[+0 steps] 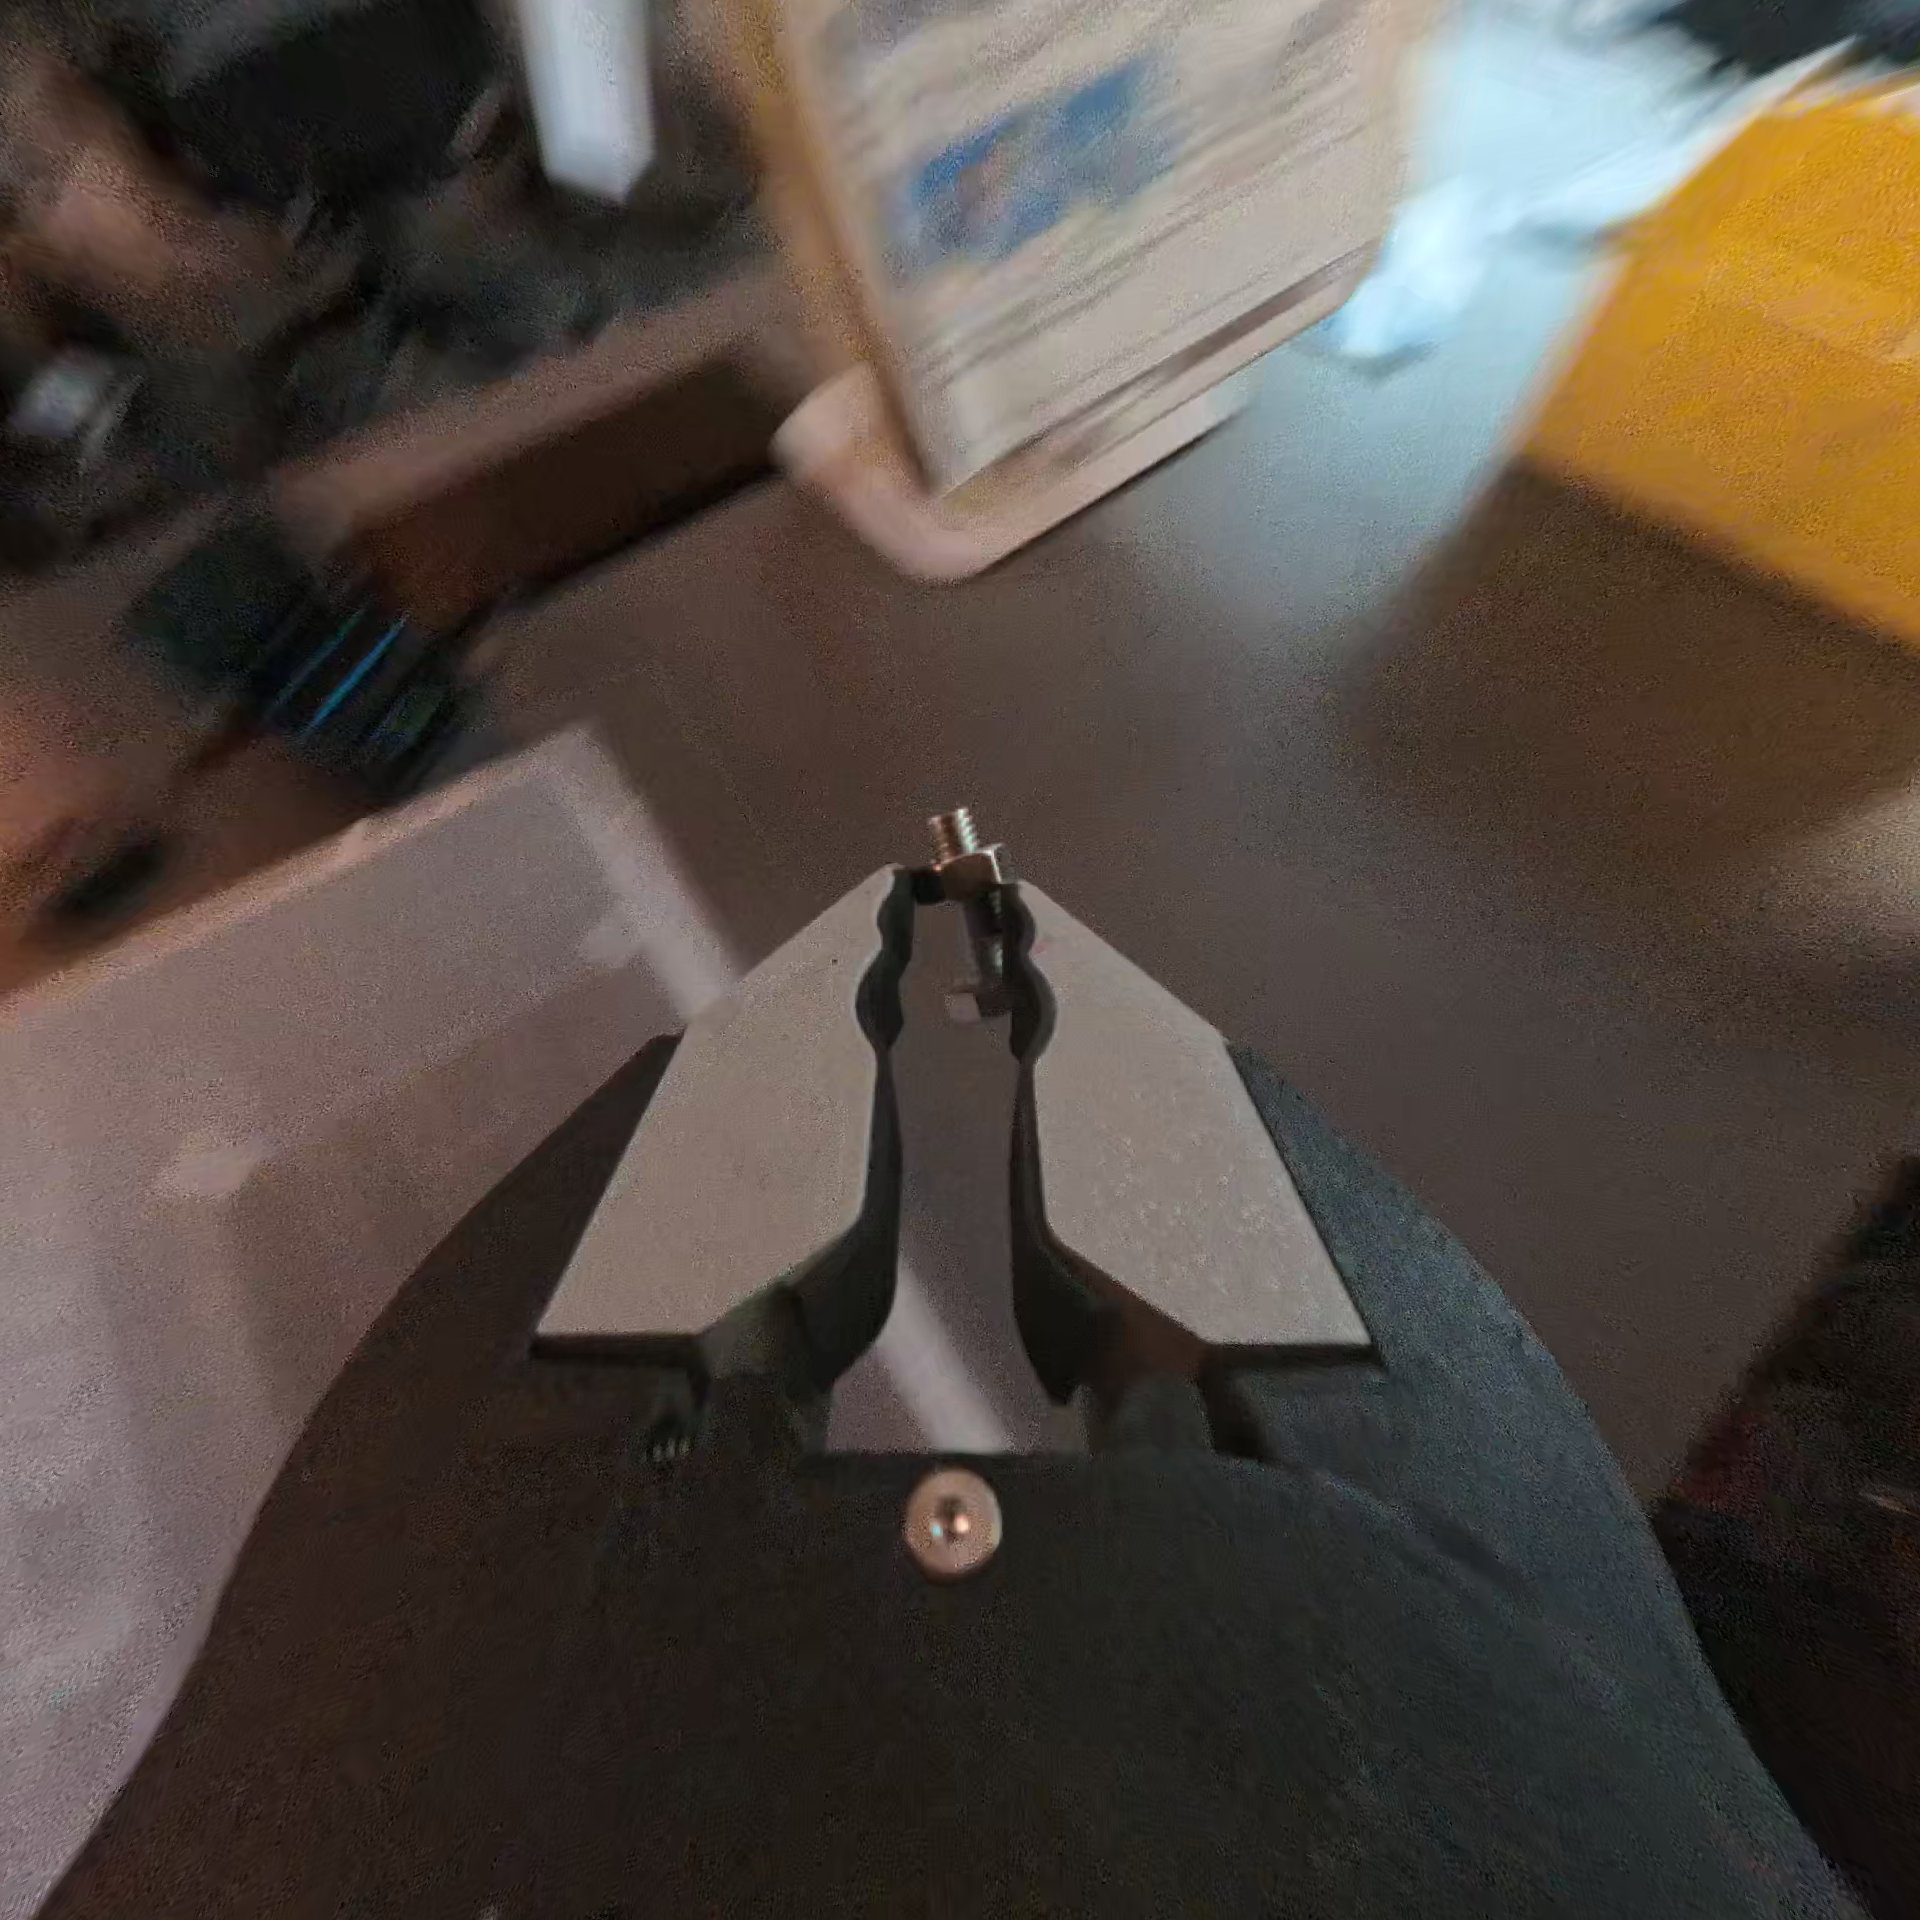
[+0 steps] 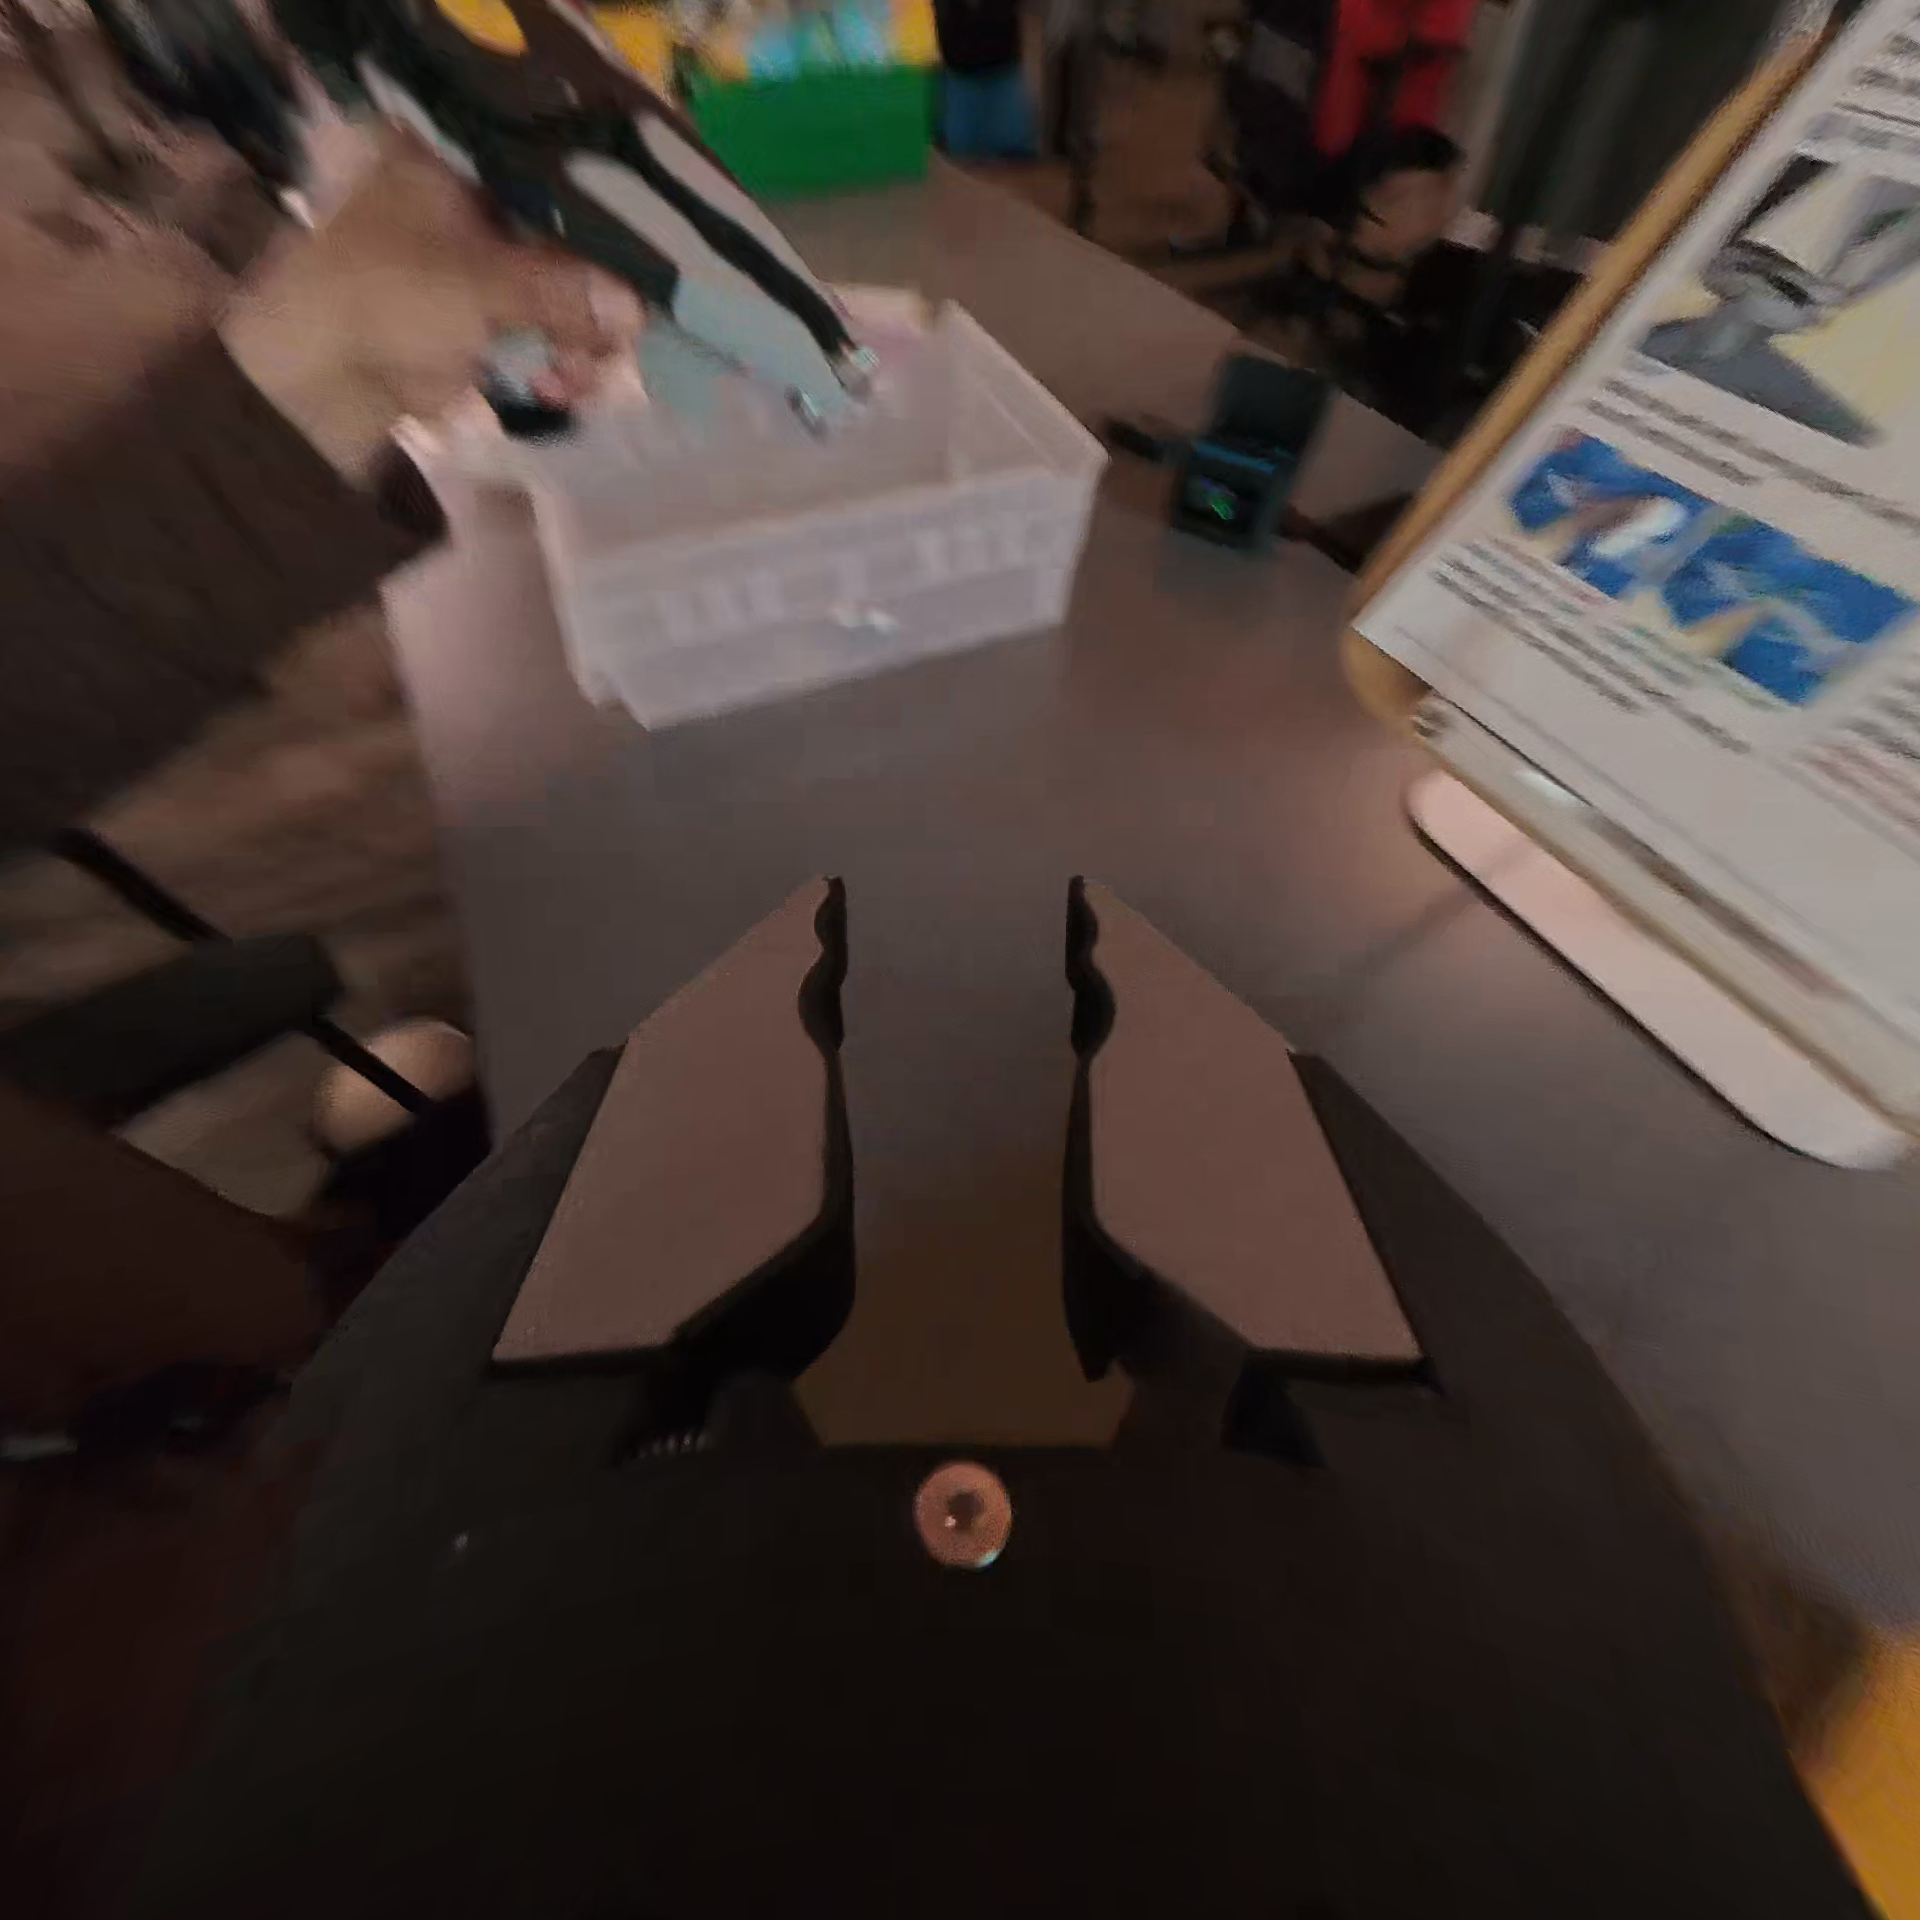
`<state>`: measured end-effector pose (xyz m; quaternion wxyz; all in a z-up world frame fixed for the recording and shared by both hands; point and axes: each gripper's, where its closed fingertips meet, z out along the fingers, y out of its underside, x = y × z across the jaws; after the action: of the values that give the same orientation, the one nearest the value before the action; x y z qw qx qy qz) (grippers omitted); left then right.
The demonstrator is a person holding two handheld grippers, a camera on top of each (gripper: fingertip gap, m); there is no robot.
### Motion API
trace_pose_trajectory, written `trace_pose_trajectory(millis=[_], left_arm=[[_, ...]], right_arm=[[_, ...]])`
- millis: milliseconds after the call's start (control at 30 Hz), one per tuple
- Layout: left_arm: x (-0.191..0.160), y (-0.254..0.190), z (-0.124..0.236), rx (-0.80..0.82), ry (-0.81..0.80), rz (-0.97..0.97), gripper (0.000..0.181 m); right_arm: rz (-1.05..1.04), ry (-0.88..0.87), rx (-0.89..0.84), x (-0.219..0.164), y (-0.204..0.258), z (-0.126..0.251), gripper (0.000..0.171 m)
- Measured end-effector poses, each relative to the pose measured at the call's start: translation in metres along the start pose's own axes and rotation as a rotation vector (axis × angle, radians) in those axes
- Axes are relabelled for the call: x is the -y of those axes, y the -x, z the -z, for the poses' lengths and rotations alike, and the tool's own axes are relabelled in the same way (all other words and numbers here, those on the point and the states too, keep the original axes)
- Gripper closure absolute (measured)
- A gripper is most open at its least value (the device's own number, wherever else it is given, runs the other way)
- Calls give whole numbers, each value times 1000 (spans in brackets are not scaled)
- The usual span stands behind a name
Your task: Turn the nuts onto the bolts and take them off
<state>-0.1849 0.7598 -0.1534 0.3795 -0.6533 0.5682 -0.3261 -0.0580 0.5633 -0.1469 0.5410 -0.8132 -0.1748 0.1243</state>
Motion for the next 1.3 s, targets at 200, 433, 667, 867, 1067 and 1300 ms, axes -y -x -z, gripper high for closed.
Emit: trace_pose_trajectory(millis=[200, 433, 667, 867, 1067, 1300], left_arm=[[72, -182, -32, -376, -342, -141, 167], [69, -236, -83, -468, -411, -165, 166], [64, -239, -109, -411, -430, -136, 167], [52, -235, -121, -444, -328, -32, 168], [46, -233, -128, -480, -330, -18, 172], [48, -229, -126, -372, -385, -79, 173]], right_arm=[[-213, -312, 265, 41, 17, 0, 130], [-275, -311, 259, 17, 2, 10, 148], [-302, -352, 191, 0, -20, 12, 166], [-172, -288, 126, -2, -23, 5, 166], [-146, -254, 80, -4, -24, -2, 166], [-199, -293, 94, -11, -28, -2, 145]])
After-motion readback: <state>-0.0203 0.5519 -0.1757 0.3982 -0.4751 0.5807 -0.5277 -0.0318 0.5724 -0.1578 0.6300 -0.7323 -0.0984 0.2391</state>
